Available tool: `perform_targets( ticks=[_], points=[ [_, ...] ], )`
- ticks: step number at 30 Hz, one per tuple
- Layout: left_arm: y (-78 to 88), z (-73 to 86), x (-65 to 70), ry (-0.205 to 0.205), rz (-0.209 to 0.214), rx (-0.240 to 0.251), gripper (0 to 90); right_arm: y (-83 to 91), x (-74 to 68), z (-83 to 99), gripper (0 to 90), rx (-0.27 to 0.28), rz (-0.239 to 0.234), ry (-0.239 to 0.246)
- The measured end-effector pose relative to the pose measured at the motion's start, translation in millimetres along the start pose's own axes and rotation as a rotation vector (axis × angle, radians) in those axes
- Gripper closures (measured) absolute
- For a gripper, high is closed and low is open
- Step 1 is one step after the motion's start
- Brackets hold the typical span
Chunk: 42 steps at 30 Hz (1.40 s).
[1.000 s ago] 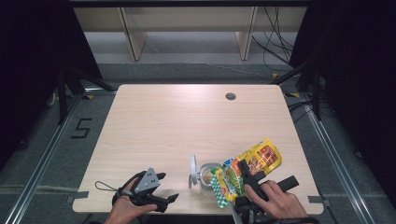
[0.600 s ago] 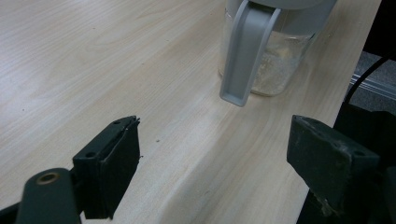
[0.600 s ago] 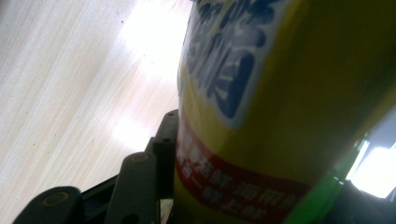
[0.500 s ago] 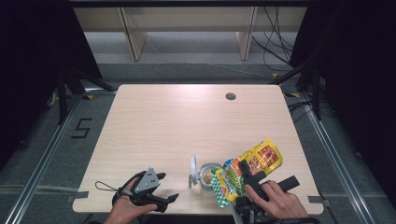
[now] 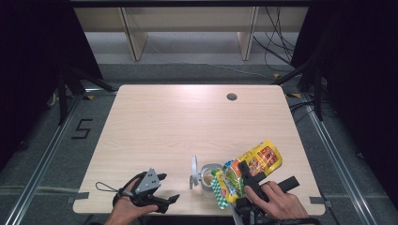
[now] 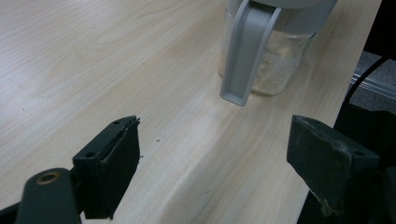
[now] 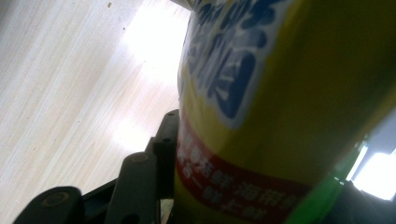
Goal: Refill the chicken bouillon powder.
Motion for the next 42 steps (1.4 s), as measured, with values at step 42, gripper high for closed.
perform_targets(
  ticks=[42],
  points=[
    [1.1, -0.7, -1.5, -0.031, 0.002, -0.002, 16.8, 1.6, -1.1, -4.7, 58.5, 0.022, -0.019, 0.012]
  ],
)
Point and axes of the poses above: each handheld gripper's, and its own axes: y roughly backward along the jaws, z roughly out of its underside, x roughly to its right, the point moved 9 cm from there along -y, roughly forward along the jaws, and after that the axes turned 1 degree about -y, right-handed, at the moved point
